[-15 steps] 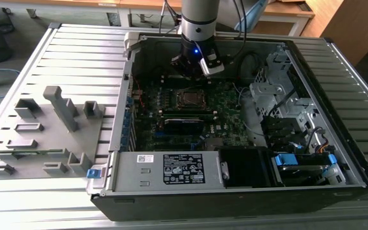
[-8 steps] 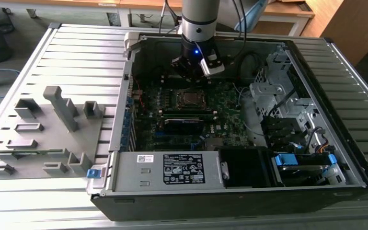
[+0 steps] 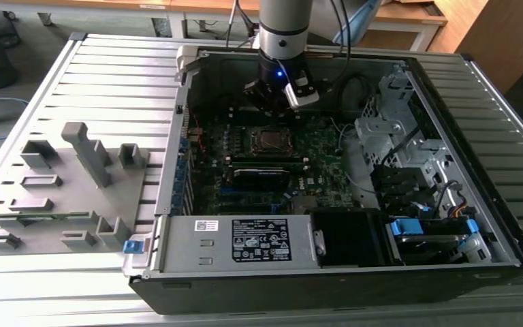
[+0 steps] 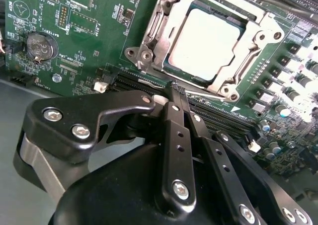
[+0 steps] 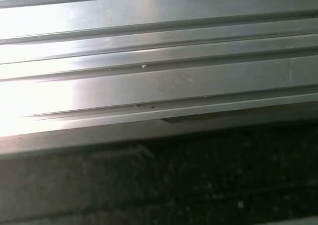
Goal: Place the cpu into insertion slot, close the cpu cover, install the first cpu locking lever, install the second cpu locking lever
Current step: 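Install the first cpu locking lever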
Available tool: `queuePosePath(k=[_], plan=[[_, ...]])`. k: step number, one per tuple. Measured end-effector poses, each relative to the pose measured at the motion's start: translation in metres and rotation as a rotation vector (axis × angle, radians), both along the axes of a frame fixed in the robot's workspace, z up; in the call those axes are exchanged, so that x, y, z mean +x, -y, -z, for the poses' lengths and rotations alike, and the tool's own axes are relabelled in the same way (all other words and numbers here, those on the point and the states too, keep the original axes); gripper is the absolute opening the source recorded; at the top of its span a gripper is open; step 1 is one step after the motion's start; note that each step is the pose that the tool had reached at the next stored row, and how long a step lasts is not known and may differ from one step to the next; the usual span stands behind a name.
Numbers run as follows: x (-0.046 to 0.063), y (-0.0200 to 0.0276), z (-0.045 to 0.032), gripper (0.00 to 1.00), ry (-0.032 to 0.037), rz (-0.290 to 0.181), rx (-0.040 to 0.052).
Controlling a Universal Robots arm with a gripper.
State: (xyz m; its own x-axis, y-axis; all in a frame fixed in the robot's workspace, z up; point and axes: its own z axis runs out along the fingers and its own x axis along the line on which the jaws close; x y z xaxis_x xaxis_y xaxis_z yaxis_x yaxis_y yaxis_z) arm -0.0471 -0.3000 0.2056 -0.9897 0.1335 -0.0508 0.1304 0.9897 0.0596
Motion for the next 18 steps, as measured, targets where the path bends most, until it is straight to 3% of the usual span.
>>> queuePosePath(k=[10,18], plan=[[0.0002,-0.0040,0.0002,0.11,0.0001,0.036,-0.0028],[0.0002,-0.0043,-0.0004,0.11,-0.0001,0.038,-0.0034]])
